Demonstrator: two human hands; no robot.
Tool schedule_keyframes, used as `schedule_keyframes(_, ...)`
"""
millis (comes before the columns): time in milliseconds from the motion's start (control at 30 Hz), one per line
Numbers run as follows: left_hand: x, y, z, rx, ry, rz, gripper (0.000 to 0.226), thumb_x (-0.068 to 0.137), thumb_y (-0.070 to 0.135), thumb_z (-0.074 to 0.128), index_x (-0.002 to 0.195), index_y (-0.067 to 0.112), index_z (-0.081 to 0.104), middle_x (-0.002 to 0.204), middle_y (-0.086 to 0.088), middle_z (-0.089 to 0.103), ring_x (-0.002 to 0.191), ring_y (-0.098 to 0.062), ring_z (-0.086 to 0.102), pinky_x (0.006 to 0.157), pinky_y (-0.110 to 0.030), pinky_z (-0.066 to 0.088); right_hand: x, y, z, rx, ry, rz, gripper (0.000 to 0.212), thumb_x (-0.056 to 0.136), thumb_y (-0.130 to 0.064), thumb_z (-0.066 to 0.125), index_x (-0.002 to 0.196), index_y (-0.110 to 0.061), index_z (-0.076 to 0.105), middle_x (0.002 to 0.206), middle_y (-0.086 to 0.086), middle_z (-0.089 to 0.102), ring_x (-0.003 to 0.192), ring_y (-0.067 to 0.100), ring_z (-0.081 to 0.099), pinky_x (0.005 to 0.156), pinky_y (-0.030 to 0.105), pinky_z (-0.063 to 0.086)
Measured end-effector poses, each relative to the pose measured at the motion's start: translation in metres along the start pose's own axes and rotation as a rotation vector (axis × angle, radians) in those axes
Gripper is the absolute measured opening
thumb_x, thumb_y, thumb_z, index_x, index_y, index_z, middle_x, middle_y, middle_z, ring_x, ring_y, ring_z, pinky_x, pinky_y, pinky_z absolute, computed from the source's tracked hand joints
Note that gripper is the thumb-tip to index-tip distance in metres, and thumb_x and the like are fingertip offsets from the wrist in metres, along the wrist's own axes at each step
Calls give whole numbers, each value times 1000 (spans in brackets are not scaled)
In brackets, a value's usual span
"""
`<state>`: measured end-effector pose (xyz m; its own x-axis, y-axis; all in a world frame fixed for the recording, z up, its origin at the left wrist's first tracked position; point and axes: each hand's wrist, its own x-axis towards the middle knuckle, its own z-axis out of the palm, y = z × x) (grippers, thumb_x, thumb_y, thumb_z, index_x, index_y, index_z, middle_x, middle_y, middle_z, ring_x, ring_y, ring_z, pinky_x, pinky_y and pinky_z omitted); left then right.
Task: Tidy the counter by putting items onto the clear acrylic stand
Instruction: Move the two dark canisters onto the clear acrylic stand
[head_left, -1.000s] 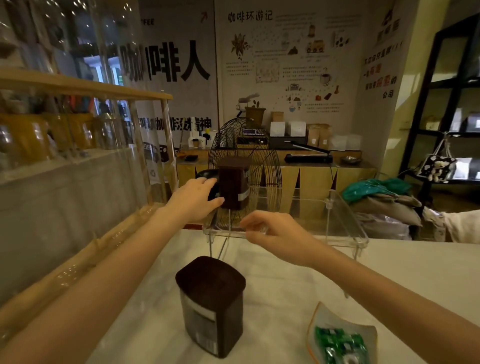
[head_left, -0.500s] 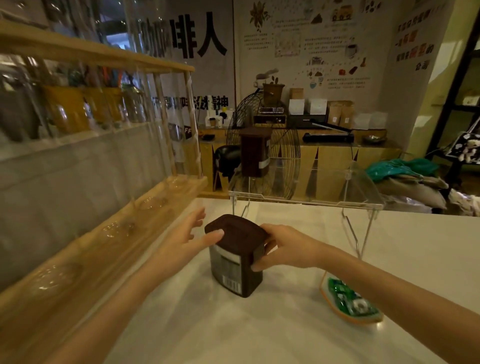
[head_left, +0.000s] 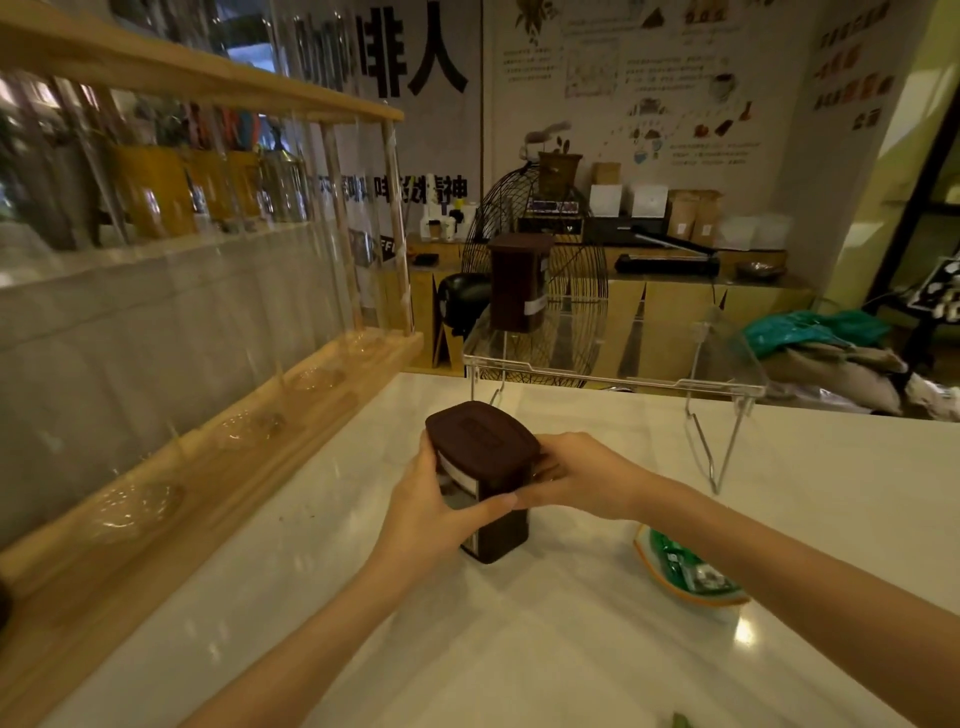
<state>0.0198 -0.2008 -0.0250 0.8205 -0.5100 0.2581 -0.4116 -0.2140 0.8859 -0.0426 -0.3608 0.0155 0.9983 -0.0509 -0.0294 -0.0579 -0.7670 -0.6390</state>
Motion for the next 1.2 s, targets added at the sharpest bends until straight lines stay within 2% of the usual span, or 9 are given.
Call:
schedule_keyframes(167,4,7,-6,3,-37,-19,84,56,28,84,129,27,42,98,25,55,89,8,51,62,-1,44,-7,-2,-5,-10,1,-17,46,78,-28,69,120,-15,56,108,11,72,96,20,68,88,38,55)
schedule_keyframes(300,8,18,-17,10,-78,-23,79,56,27,84,127,23,49,105,12,60,102,-6,56,67,-6,45,-15,-14,-16,-61,17,-50,47,79,-33,68,121,-18,56,106,9,72,93,17,69,85,36,56)
schedule_keyframes(500,21,65,-40,-25,-75,107,57,57,24,82,110,28,61,91,25,64,83,15,57,62,3,44,-30,-41,-44,-45,156,-150,41,82,-38,62,120,-26,55,106,-4,69,94,10,65,80,25,54)
schedule_keyframes(633,38,99,-47,-100,-97,179,46,54,26,81,93,40,60,89,24,66,82,15,62,69,-3,51,-35,-55,-70,-10,288,-181,42,81,-33,64,120,-21,56,103,-8,66,96,10,65,82,26,54)
schedule_keyframes(700,49,113,-44,-130,-101,221,52,50,31,78,99,36,61,92,21,68,86,9,65,74,-12,55,-34,-57,-84,18,356,-181,43,79,-28,68,119,-20,56,103,-7,67,97,10,65,84,28,54)
schedule_keyframes(800,73,127,-35,-148,-108,267,53,57,21,80,105,33,61,96,16,69,93,-2,67,80,-25,57,-31,-51,-101,12,445,-167,47,77,-23,71,121,-19,54,104,-7,66,92,6,64,82,23,54)
schedule_keyframes(967,114,137,-11,-80,-170,352,62,64,15,78,122,18,56,100,14,67,96,-2,64,85,-24,54,-20,-32,-124,-53,579,-97,48,75,-23,72,120,-17,56,110,1,69,97,15,65,88,32,54)
schedule_keyframes(1067,139,135,5,-39,-172,381,56,67,17,77,120,14,58,111,-2,69,102,-12,65,89,-33,54,-7,-18,-133,-47,606,-45,48,77,-22,71,121,-14,56,113,5,69,100,19,65,90,38,54)
schedule_keyframes(1200,171,126,24,-16,-157,354,52,68,22,77,117,13,61,111,-5,70,103,-14,65,93,-38,53,17,3,-142,-16,626,28,45,79,-21,69,121,-15,55,116,6,67,102,20,63,89,36,53)
